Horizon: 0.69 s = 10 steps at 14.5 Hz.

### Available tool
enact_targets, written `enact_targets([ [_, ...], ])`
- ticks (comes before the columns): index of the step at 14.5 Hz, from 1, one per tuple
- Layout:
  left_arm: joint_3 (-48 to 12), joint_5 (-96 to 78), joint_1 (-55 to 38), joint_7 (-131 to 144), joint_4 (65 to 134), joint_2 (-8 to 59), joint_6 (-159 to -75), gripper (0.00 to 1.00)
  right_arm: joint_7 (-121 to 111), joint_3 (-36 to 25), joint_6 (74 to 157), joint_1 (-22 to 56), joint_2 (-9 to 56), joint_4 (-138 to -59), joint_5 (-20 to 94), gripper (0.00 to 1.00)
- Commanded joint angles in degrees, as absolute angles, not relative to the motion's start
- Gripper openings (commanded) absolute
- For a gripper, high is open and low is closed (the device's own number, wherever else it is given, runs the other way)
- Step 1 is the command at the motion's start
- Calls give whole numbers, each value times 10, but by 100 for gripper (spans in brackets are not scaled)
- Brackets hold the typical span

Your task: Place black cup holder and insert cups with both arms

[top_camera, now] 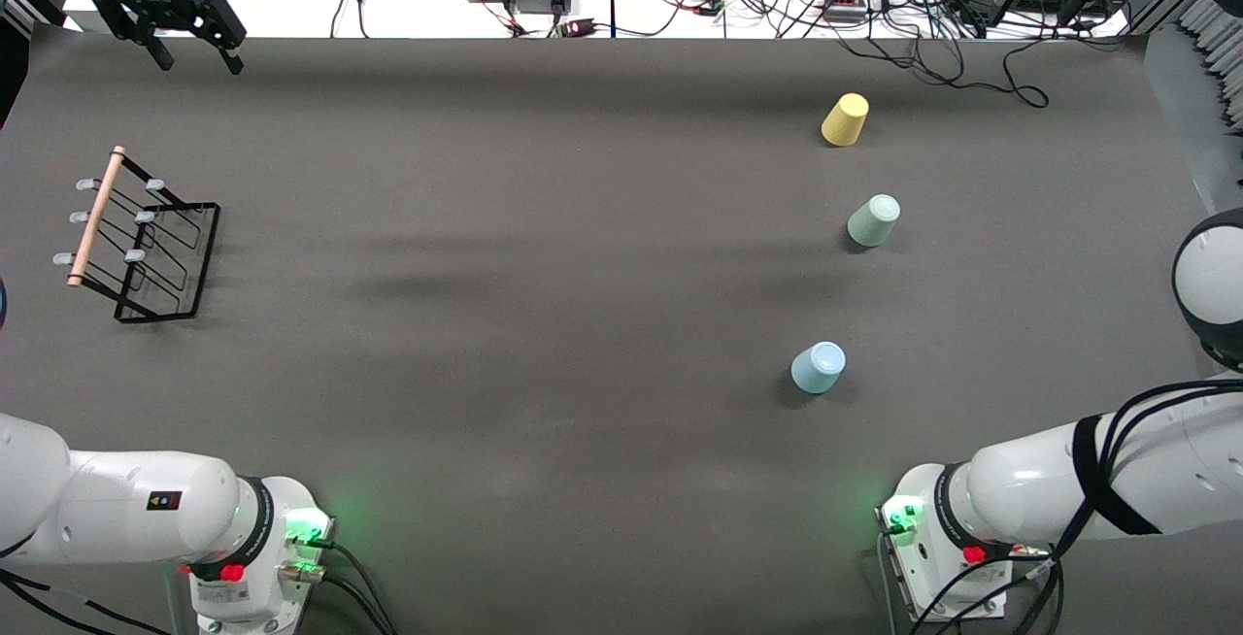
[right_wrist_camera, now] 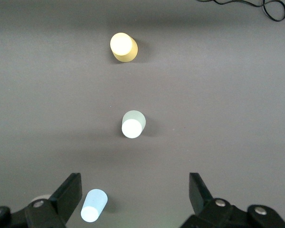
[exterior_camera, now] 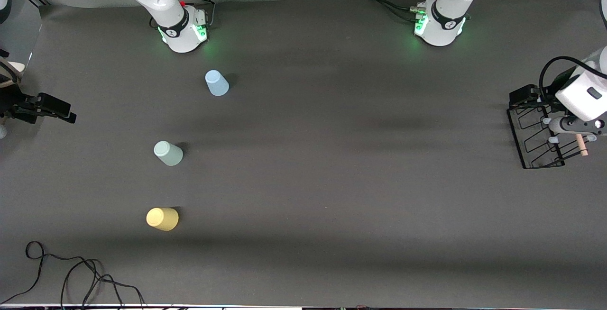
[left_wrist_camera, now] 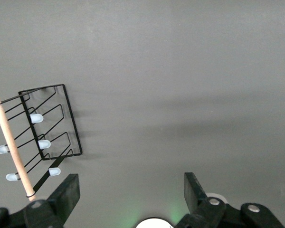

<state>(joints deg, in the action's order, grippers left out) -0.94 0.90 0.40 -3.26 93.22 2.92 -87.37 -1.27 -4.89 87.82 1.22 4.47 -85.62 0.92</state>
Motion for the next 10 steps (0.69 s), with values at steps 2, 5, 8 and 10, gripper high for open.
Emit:
enact_targets([
  [2, -2, 17, 55, -110, 939, 25, -875, 98, -20, -51, 879, 18, 41, -857, 2, 100],
  [5, -2, 20, 127, -199, 939, 44, -889, 98, -20, -51, 880, 18, 41, -858, 2, 100],
  [8, -2, 39, 174, -243, 942, 77, -925, 98, -21, -51, 880, 18, 41, -858, 1, 100],
  [10, -2, 67, 185, -244, 947, 107, -946, 98, -21, -51, 880, 18, 41, -857, 1, 100],
])
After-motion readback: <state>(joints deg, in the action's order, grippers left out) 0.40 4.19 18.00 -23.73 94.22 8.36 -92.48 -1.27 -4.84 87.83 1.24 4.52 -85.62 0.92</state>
